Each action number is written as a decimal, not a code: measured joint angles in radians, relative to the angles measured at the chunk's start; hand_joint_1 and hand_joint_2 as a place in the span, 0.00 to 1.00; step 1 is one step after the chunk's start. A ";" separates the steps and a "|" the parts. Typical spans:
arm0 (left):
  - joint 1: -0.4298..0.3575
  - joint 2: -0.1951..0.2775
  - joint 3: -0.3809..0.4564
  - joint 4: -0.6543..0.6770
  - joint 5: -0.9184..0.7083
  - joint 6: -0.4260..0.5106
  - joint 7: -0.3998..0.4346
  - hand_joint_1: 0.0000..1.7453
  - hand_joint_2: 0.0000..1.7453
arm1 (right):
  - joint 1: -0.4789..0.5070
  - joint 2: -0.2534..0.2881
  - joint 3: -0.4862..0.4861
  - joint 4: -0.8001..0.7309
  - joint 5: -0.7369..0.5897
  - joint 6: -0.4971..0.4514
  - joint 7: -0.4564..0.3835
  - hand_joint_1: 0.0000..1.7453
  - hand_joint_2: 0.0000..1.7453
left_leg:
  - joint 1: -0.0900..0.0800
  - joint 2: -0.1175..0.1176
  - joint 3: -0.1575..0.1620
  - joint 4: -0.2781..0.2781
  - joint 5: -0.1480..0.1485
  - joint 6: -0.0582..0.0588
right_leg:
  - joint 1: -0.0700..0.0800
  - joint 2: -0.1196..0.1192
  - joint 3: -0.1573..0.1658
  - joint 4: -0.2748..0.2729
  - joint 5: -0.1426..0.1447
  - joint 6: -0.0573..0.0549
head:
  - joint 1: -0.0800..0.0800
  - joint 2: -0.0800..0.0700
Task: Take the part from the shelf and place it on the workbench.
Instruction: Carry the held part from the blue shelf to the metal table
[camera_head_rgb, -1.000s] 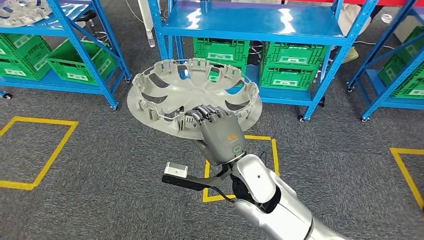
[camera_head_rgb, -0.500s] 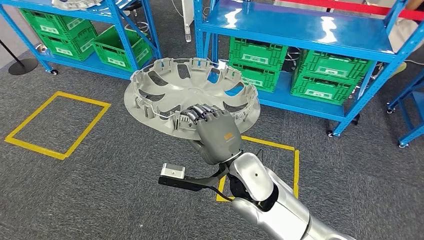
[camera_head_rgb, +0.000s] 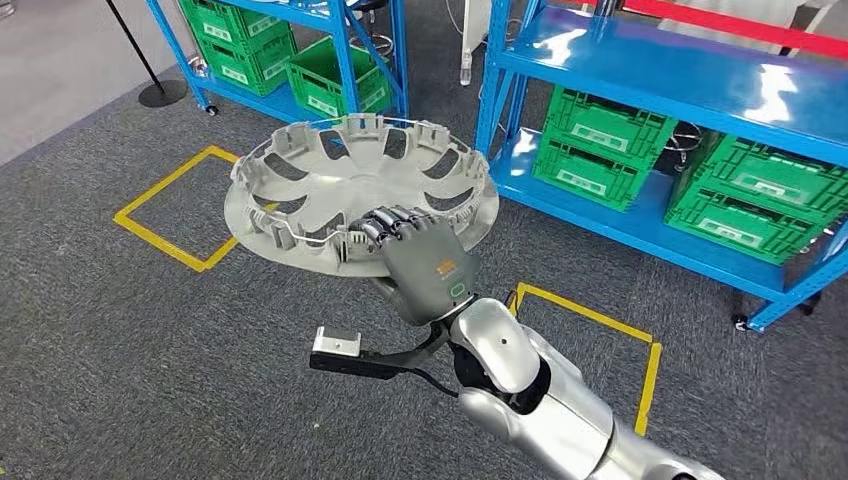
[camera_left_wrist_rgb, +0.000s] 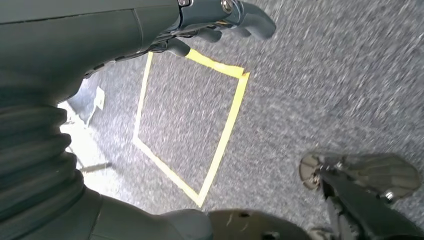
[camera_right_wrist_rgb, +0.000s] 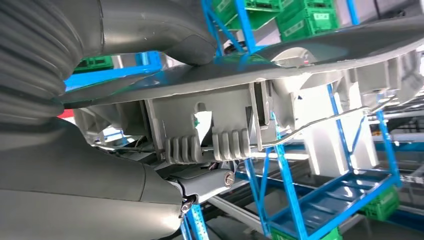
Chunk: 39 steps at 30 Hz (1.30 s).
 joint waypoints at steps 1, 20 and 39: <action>0.003 0.000 0.001 0.000 0.000 0.000 0.000 0.00 1.00 | -0.006 0.003 0.001 0.001 -0.001 0.000 -0.001 1.00 1.00 | 0.002 0.001 -0.003 0.000 0.001 -0.006 | 0.000 -0.012 0.001 -0.003 0.003 -0.007 | 0.000 0.000; -0.003 0.015 0.001 -0.001 -0.026 0.006 -0.007 0.00 1.00 | 0.006 0.000 0.006 0.001 0.001 -0.040 0.027 1.00 1.00 | -0.011 0.144 0.014 -0.014 0.004 0.039 | 0.009 -0.087 -0.038 0.119 -0.086 0.012 | -0.005 0.000; 0.000 0.020 0.001 -0.001 -0.026 0.010 -0.019 0.00 1.00 | 0.031 -0.014 -0.001 -0.009 0.011 -0.040 0.033 1.00 1.00 | -0.004 0.139 -0.133 0.274 -0.112 -0.020 | 0.010 -0.121 -0.001 -0.013 0.014 -0.041 | -0.011 0.000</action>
